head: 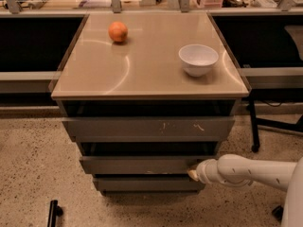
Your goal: Close middle drawer
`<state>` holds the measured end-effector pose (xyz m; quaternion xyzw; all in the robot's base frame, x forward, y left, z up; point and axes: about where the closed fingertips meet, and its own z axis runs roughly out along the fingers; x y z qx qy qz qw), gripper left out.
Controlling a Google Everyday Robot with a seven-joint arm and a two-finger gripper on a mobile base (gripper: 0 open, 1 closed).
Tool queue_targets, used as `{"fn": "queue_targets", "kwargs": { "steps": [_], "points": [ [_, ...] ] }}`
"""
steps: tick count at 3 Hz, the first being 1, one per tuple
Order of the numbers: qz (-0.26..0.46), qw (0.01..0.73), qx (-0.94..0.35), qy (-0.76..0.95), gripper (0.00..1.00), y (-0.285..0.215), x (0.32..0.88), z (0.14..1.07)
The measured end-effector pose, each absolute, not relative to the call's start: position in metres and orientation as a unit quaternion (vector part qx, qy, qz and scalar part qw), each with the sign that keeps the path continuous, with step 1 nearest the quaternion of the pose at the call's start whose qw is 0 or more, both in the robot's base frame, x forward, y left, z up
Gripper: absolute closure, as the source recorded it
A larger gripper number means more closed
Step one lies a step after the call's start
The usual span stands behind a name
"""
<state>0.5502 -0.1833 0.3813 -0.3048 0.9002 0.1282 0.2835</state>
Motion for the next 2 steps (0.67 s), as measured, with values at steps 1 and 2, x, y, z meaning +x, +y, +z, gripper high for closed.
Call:
{"fn": "queue_targets", "kwargs": {
  "steps": [1, 2],
  "points": [
    [0.106, 0.299, -0.305, 0.898, 1.0, -0.187, 0.558, 0.384],
    [0.079, 0.321, -0.303, 0.894, 1.0, -0.194, 0.569, 0.39]
  ]
}}
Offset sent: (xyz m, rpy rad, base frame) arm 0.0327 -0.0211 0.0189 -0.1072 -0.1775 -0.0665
